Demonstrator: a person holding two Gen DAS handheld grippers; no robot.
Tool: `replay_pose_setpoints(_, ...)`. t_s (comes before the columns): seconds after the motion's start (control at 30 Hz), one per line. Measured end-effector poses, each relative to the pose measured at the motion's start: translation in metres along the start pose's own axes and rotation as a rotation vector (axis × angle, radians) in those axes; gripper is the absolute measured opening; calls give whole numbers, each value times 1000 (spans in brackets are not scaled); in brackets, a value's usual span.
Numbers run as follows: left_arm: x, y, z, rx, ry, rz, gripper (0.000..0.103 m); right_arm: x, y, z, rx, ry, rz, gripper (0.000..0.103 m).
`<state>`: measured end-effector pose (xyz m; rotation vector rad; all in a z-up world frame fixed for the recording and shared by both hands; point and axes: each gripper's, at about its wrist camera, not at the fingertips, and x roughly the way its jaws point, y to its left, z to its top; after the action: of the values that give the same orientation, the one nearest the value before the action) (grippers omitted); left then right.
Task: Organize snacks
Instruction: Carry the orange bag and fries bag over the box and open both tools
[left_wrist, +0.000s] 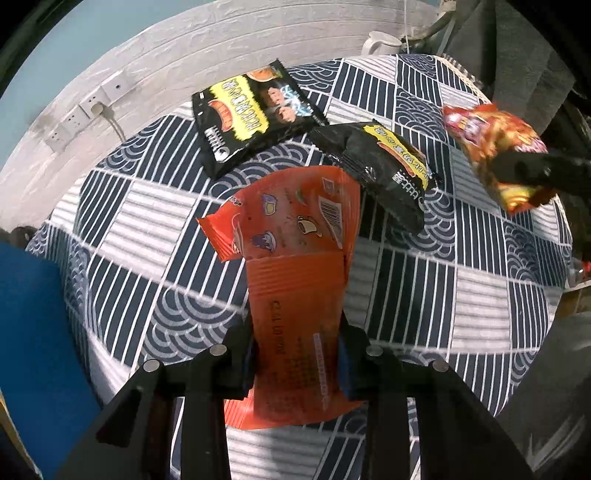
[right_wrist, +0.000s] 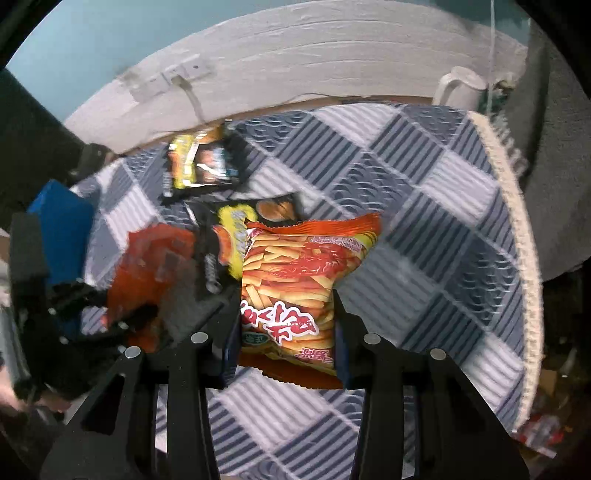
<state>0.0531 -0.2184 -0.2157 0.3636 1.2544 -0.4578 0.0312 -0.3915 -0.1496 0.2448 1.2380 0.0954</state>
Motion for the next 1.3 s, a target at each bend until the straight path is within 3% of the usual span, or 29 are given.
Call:
replay_pose_setpoints(0.23,3,14,-15,-33,20,8,35,29,38,-2,-57,43,37,40)
replay_pose_setpoints(0.63,-14,39,-43,-84,21,22,34,60,70,7,-141,85,-58,39)
replay_pose_setpoints(1.3,-105,98,-47,-144,-135,88,34,-13,131,23,-241,-60,-31,39)
